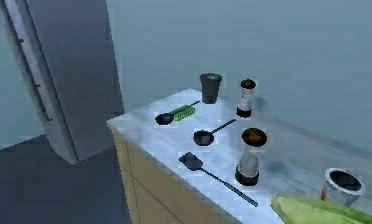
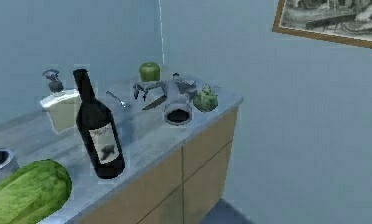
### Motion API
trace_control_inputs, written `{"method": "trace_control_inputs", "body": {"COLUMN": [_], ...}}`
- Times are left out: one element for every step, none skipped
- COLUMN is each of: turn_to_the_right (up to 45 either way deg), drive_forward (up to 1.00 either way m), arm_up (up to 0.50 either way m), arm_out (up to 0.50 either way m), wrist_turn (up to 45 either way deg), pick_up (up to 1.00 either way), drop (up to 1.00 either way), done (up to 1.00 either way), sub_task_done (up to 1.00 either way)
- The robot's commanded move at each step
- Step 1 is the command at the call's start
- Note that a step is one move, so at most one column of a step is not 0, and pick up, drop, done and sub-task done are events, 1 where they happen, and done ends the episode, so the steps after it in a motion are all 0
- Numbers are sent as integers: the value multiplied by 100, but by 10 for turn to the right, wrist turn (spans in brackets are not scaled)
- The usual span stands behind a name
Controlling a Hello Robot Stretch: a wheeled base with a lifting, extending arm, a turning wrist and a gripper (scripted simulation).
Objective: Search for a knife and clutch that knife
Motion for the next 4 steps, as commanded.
{"method": "trace_control_inputs", "body": {"turn_to_the_right": [450,450,270,30], "drive_forward": [0,0,0,0], "arm_up": [0,0,0,0], "arm_out": [0,0,0,0], "wrist_turn": [0,0,0,0], "pick_up": [0,0,0,0], "drop": [0,0,0,0], "done": [0,0,0,0], "sub_task_done": [0,0,0,0]}}
